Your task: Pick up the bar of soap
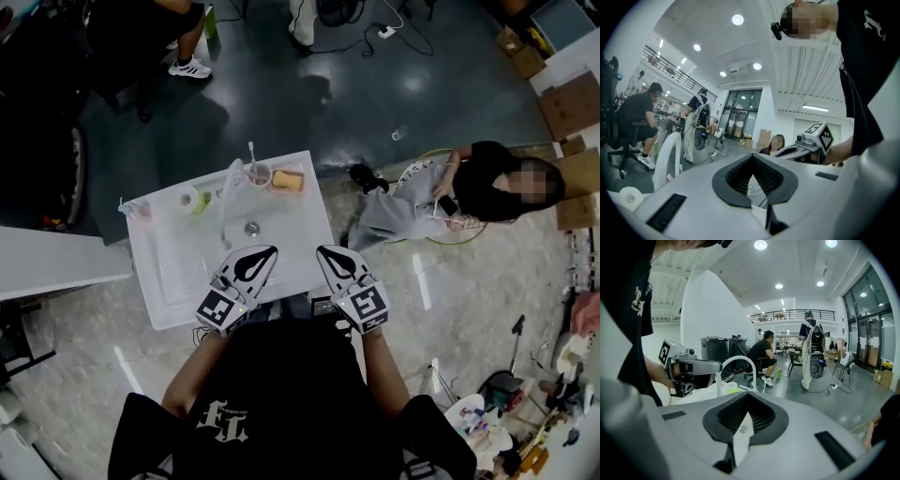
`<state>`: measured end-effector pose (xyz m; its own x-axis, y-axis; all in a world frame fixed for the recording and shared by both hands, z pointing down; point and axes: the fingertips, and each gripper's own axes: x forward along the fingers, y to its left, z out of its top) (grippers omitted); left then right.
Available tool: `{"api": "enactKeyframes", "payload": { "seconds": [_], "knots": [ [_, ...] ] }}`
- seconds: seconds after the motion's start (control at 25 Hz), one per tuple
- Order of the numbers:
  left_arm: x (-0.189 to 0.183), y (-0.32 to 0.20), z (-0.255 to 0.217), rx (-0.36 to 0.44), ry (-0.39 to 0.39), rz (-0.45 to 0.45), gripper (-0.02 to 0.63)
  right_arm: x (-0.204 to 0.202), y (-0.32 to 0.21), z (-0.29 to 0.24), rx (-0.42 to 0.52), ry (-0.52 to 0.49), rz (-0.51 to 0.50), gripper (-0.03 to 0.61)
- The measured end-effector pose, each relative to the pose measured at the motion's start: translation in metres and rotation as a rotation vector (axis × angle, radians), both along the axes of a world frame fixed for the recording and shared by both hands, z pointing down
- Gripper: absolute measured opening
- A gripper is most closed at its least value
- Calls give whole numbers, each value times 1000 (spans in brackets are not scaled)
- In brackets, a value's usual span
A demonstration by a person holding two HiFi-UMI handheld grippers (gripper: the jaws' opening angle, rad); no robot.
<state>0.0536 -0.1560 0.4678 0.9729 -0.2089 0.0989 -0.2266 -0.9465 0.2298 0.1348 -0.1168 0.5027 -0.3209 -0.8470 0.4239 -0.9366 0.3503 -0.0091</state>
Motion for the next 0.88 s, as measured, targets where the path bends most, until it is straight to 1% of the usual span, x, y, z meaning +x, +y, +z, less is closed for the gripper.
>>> {"api": "enactKeyframes", "payload": {
  "seconds": [0.16, 0.28, 0.44, 0.52, 0.6, 0.68, 0.76, 0.88],
  "knots": [
    [-3, -5, 3, -7, 7, 40, 8, -7, -7, 3, -8, 24, 34, 6],
    [-2, -6, 12, -7, -1, 56, 8, -3, -12, 9, -4, 29, 43, 6],
    [-3, -8, 29, -27, -39, 20, 8, 11, -26, 23, -4, 44, 20, 6],
    [1, -9, 35, -13, -35, 6, 8, 23, -36, 31, -1, 58, 11, 6],
    [5, -10, 39, -7, -49, -13, 8, 35, -46, 41, -8, 73, 2, 6],
    [9, -10, 43, -8, -71, -37, 8, 46, -57, 55, -26, 93, -20, 7],
    [16, -9, 48, -1, -65, -55, 8, 56, -70, 71, -49, 122, -38, 8],
    [22, -10, 53, -1, -85, -94, 8, 66, -91, 97, -84, 163, -71, 8]
  ]
}}
